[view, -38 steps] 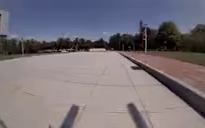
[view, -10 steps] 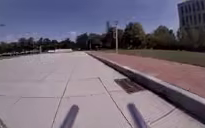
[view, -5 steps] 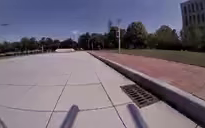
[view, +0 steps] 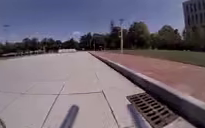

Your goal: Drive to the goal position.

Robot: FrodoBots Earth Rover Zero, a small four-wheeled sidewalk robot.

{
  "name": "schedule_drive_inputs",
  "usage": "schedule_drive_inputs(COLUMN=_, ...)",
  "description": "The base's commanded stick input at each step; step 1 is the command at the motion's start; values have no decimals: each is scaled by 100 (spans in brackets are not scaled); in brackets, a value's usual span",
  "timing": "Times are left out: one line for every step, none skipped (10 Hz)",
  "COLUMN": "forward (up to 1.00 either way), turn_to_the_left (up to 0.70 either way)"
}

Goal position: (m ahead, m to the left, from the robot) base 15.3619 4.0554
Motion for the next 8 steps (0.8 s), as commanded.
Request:
schedule_drive_inputs(forward=70, turn_to_the_left=-35)
schedule_drive_inputs(forward=70, turn_to_the_left=-35)
schedule_drive_inputs(forward=70, turn_to_the_left=-35)
schedule_drive_inputs(forward=70, turn_to_the_left=-8)
schedule_drive_inputs(forward=70, turn_to_the_left=0)
schedule_drive_inputs(forward=70, turn_to_the_left=0)
schedule_drive_inputs(forward=70, turn_to_the_left=0)
schedule_drive_inputs(forward=70, turn_to_the_left=0)
